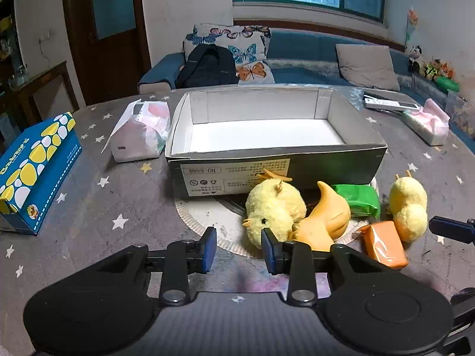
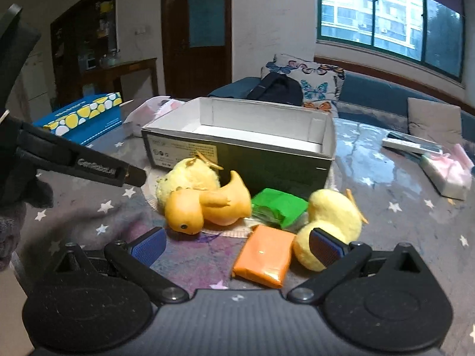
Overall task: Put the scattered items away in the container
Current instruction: 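Move both tools toward the toys in front of the box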
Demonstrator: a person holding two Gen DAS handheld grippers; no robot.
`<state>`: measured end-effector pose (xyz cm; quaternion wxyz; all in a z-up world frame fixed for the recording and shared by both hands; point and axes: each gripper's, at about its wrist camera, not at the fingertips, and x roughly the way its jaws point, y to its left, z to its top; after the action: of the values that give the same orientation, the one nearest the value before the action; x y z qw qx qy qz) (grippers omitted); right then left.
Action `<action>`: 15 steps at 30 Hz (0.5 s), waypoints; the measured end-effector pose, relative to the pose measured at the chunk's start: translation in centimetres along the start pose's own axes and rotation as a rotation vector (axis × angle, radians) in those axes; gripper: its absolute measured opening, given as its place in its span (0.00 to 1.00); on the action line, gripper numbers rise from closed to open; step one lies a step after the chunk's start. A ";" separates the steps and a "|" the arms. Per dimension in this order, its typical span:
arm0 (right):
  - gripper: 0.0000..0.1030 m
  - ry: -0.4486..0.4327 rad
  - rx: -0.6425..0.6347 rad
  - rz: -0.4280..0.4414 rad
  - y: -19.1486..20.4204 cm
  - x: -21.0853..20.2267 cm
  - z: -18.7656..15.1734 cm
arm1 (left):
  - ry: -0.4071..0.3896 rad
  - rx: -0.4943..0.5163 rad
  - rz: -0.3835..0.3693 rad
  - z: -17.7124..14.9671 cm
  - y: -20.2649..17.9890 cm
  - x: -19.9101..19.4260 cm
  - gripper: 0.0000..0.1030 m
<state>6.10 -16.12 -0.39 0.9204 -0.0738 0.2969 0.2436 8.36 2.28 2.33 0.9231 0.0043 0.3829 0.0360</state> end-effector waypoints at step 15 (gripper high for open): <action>1.00 0.026 0.047 -0.040 -0.7 0.0 0.1 | 0.044 -0.012 -0.009 -1.4 -0.4 0.2 0.35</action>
<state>6.46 -16.72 -0.34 0.9226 -0.0610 0.3130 0.2169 7.55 1.83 1.19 0.9147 -0.0036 0.4027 0.0344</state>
